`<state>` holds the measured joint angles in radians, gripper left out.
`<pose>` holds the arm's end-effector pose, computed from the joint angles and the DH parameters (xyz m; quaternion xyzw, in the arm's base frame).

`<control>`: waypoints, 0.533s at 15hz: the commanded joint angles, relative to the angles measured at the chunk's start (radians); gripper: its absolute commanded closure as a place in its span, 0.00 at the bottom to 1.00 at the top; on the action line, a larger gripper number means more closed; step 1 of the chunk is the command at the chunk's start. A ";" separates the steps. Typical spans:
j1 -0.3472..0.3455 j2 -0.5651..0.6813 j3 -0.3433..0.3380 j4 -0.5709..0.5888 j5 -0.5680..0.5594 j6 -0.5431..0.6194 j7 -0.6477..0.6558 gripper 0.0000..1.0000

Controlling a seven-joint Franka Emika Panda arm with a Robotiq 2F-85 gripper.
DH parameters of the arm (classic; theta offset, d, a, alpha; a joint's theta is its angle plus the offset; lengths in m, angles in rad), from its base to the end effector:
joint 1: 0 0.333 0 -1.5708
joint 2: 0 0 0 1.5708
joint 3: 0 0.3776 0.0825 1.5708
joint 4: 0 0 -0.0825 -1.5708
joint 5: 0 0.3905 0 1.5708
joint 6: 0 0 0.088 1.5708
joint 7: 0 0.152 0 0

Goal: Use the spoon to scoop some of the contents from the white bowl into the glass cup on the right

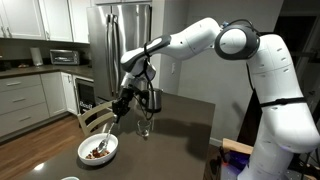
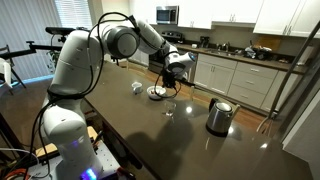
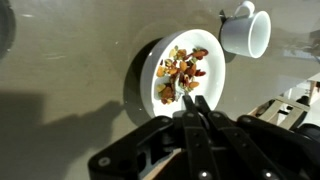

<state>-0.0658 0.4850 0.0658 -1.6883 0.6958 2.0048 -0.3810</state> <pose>0.6925 0.0595 0.3326 -0.9470 -0.0084 0.0198 0.3204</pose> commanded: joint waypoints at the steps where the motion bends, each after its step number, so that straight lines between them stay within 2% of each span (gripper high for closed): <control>1: 0.031 -0.020 -0.016 0.019 -0.146 -0.003 0.078 0.94; 8: 0.041 -0.037 0.013 0.084 -0.289 -0.017 0.114 0.94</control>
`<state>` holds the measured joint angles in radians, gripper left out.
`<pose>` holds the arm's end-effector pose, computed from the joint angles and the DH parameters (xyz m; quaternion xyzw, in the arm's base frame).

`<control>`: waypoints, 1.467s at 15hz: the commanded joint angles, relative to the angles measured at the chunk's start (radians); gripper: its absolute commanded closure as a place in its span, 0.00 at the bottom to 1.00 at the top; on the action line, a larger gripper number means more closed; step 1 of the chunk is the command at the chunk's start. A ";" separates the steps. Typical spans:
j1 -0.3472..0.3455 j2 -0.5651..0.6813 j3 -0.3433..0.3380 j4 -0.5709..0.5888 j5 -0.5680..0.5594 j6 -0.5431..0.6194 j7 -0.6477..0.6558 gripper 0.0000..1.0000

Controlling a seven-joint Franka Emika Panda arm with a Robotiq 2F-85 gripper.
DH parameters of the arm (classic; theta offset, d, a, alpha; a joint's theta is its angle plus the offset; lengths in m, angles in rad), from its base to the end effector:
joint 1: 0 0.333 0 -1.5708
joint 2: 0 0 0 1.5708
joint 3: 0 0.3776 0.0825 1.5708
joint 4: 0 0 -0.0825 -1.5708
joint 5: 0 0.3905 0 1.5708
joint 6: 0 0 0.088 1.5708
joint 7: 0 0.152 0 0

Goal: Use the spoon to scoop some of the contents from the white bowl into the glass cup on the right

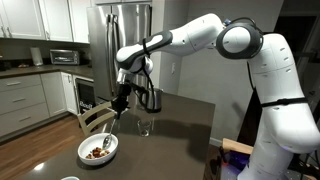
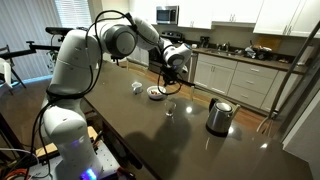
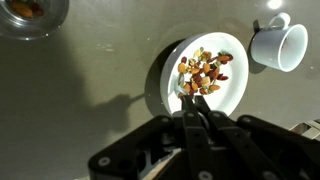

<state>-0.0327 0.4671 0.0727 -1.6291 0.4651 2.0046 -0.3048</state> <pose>0.7002 0.0670 0.3606 -0.9726 -0.0585 0.0154 0.2246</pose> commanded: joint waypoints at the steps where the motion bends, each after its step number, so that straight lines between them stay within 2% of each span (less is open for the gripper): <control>1: 0.012 -0.022 0.007 0.032 -0.076 -0.016 0.040 0.94; 8: 0.074 -0.011 -0.003 0.061 -0.276 -0.012 0.119 0.94; 11: 0.083 -0.004 0.003 0.061 -0.309 -0.017 0.135 0.94; 14: 0.074 0.008 0.015 0.061 -0.286 -0.022 0.120 0.94; 22: -0.001 0.055 0.058 0.060 -0.082 -0.050 0.045 0.94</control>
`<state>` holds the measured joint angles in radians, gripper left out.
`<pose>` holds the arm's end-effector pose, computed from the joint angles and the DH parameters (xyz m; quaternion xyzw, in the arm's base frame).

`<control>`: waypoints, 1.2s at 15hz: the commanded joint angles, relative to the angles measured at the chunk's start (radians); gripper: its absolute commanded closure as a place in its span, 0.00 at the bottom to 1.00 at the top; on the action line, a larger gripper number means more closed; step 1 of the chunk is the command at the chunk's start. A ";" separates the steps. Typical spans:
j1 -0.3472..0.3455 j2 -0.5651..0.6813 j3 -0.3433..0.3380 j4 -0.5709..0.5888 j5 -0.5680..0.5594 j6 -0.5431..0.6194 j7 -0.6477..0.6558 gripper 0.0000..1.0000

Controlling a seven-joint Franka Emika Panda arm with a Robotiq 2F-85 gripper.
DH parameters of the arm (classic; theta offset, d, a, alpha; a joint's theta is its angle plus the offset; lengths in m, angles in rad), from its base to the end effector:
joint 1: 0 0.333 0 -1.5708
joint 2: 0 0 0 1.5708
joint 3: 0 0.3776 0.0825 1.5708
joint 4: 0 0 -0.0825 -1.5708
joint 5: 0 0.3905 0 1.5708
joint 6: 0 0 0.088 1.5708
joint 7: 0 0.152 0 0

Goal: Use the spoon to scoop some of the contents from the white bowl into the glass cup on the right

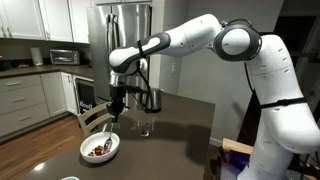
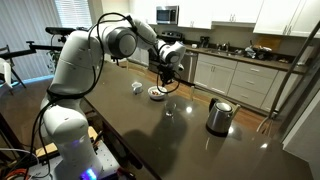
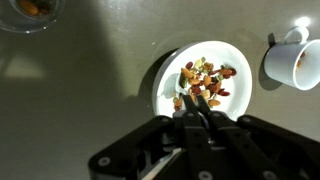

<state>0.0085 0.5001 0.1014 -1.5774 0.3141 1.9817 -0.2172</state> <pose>0.7040 0.1002 0.3552 -0.9814 -0.0869 0.0380 0.1668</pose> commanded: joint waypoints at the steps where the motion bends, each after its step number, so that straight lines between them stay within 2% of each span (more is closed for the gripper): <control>1: -0.049 0.028 0.033 0.003 0.092 -0.024 -0.050 0.94; 12: -0.086 0.102 0.093 -0.023 0.305 -0.017 -0.125 0.95; 18: -0.125 0.114 0.078 -0.044 0.418 -0.026 -0.195 0.94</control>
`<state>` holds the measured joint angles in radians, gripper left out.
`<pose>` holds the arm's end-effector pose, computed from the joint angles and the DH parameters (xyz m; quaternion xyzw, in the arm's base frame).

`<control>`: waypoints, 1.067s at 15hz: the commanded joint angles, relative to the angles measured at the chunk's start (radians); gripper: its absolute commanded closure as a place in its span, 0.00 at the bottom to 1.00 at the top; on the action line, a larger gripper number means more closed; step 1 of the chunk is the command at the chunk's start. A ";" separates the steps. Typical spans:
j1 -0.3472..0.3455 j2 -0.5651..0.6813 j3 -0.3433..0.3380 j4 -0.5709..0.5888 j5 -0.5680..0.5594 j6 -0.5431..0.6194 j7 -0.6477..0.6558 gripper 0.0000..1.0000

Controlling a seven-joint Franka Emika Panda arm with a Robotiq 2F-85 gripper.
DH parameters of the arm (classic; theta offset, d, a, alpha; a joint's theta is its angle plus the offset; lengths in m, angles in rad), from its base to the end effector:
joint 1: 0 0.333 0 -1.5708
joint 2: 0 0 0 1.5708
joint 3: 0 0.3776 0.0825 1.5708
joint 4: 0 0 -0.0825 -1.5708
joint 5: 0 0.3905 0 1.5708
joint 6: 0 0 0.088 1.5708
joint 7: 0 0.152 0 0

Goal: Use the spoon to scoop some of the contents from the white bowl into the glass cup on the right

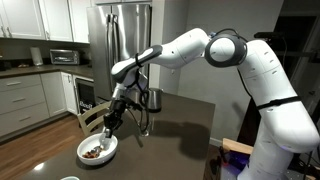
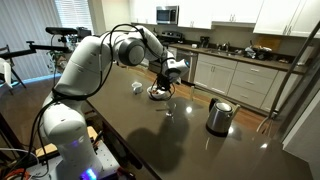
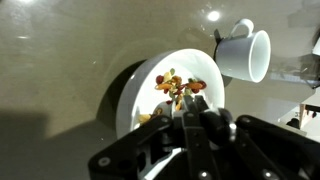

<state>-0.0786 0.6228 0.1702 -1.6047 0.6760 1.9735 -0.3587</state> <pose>0.7029 0.1140 0.2793 -0.9342 -0.0343 0.0735 0.3475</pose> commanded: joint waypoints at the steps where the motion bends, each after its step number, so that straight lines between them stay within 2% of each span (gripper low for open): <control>1: -0.045 -0.010 0.006 -0.018 0.067 -0.018 -0.061 0.94; 8: -0.080 -0.025 -0.008 -0.023 0.149 -0.028 -0.116 0.94; 16: -0.082 -0.048 -0.026 -0.017 0.178 -0.043 -0.128 0.94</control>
<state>-0.1440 0.6059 0.1470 -1.6097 0.8159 1.9705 -0.4544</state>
